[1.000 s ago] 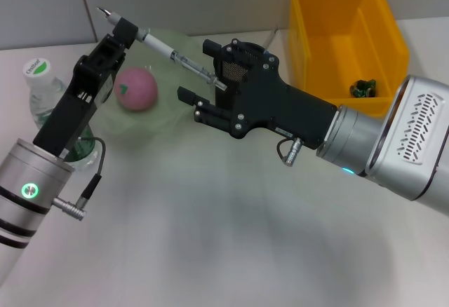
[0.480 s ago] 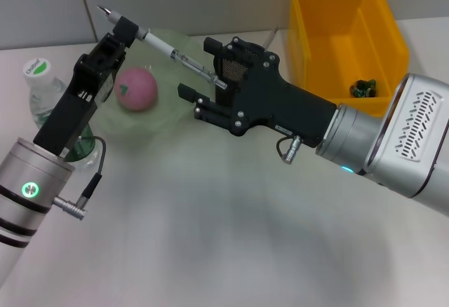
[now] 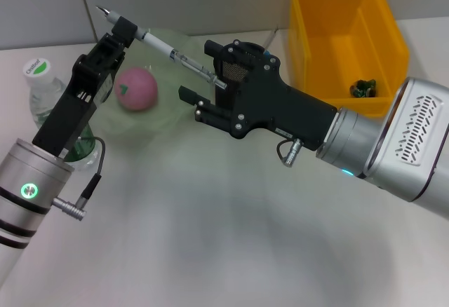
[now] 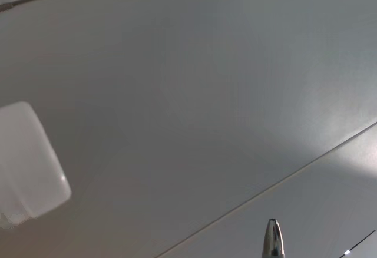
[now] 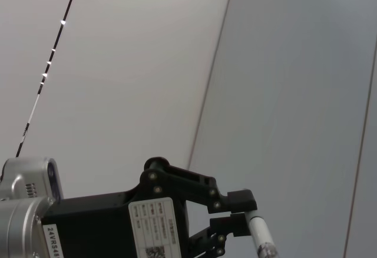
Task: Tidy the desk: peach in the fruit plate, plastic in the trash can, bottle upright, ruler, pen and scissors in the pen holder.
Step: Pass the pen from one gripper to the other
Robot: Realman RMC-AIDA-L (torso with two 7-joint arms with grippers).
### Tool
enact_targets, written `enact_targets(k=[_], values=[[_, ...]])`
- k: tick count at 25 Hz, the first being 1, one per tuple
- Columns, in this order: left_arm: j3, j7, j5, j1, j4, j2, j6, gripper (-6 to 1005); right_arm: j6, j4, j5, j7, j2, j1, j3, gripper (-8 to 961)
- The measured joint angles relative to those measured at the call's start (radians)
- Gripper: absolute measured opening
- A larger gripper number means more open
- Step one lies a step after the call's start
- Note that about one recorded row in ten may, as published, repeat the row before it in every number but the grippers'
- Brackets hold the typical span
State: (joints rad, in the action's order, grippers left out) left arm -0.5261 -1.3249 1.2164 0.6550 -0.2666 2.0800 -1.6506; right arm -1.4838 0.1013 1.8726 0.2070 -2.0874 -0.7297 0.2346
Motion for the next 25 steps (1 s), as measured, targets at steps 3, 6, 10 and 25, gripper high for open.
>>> enact_targets(k=[3, 6, 10, 25], values=[[0.000, -0.004, 0.000, 0.000, 0.000, 0.000, 0.000, 146, 0.000, 0.002, 0.002, 0.000, 0.000, 0.001, 0.000, 712], [0.000, -0.012, 0.000, 0.000, 0.001, 0.000, 0.000, 147, -0.001, 0.003, 0.002, 0.000, 0.000, 0.001, 0.000, 711], [0.000, -0.013, 0.000, 0.000, -0.002, 0.000, 0.000, 149, -0.004, 0.003, 0.001, 0.004, 0.000, 0.001, 0.000, 646], [-0.003, -0.011, 0.000, -0.001, -0.005, 0.000, 0.006, 158, -0.003, 0.009, -0.002, 0.005, 0.000, -0.006, 0.000, 305]])
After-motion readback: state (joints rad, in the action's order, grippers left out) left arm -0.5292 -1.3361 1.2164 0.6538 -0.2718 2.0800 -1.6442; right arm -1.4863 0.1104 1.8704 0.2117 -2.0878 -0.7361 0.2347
